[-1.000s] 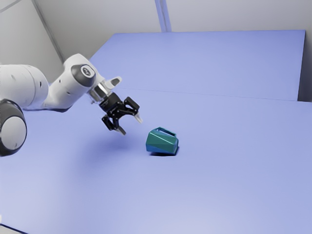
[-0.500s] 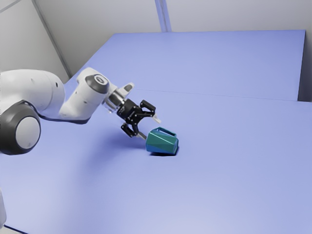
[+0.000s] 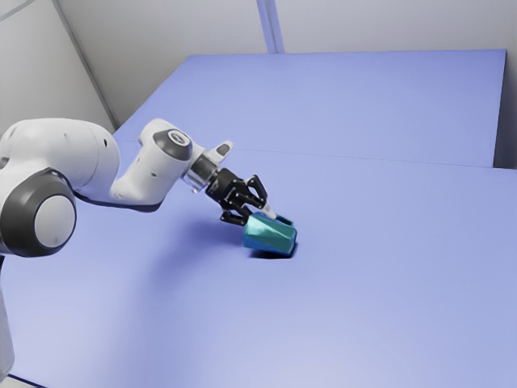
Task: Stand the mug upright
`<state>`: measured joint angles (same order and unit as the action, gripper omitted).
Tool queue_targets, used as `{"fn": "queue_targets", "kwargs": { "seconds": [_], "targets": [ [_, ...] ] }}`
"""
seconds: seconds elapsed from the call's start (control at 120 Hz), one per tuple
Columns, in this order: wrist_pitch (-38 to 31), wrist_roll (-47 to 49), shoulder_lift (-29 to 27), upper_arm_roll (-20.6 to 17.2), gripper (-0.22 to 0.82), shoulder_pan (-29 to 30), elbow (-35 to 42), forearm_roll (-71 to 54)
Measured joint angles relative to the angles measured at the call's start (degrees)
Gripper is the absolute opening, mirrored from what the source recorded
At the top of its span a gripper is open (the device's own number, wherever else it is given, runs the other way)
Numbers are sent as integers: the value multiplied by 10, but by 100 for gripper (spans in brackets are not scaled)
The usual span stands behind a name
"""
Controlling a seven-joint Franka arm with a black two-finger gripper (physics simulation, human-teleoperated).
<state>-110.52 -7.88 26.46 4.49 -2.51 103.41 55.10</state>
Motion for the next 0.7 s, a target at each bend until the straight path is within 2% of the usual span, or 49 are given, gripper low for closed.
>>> {"fn": "queue_targets", "kwargs": {
  "seconds": [0.192, 0.458, 0.7],
  "targets": [
    [-13, 6, -2, -13, -12, -7, -15, 0],
    [-39, 22, -8, -32, -17, -13, -26, -16],
    [-70, 45, -85, -33, -18, -39, -11, -159]
  ]
}}
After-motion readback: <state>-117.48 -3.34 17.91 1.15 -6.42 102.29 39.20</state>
